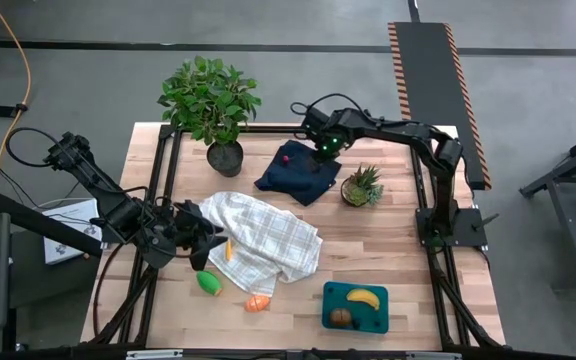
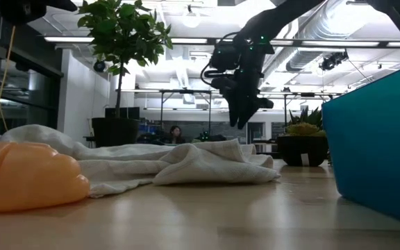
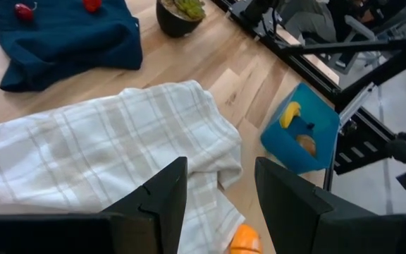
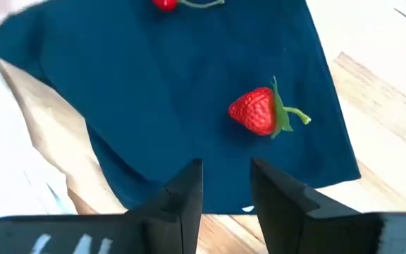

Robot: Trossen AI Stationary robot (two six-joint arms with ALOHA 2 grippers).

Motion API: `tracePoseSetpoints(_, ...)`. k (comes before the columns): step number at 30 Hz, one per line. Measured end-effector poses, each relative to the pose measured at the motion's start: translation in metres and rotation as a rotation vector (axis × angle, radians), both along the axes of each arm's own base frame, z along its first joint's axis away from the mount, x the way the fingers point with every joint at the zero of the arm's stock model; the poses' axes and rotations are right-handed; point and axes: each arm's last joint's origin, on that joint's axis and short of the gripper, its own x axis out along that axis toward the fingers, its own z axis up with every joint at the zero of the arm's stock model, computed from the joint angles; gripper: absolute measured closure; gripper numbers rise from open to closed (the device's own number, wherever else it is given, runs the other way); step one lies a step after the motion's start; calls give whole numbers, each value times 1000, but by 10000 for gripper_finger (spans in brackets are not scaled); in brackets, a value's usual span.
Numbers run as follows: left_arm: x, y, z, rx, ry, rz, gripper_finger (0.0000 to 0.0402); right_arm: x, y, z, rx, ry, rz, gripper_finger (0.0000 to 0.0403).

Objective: Pick and placing Produce into tupperware
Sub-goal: Put the strawberry into the bin

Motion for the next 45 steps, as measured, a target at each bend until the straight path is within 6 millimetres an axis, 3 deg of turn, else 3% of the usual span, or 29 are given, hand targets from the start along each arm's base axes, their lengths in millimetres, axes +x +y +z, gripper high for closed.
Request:
tracePoseSetpoints(6, 0, -1, -1, -4, 20, -33, 245, 0, -2, 0, 29, -14, -87, 268)
tracePoseSetpoints(14, -2, 0, -3, 7, 58, -55, 245, -2, -10, 1, 98, -39, -352, 214)
tracePoseSetpoints(18, -3, 0, -4, 40, 90, -91, 245, -1, -11, -1, 113, -45, -421, 213)
tracePoseSetpoints(25, -3, -1, -5, 59, 113, -137, 245, 4, -13, -21, 175, 6, -516, 215)
tracePoseSetpoints(45, -5, -1, -6, 97, 158, -193, 245, 6, -24, -39, 252, 11, -680, 215)
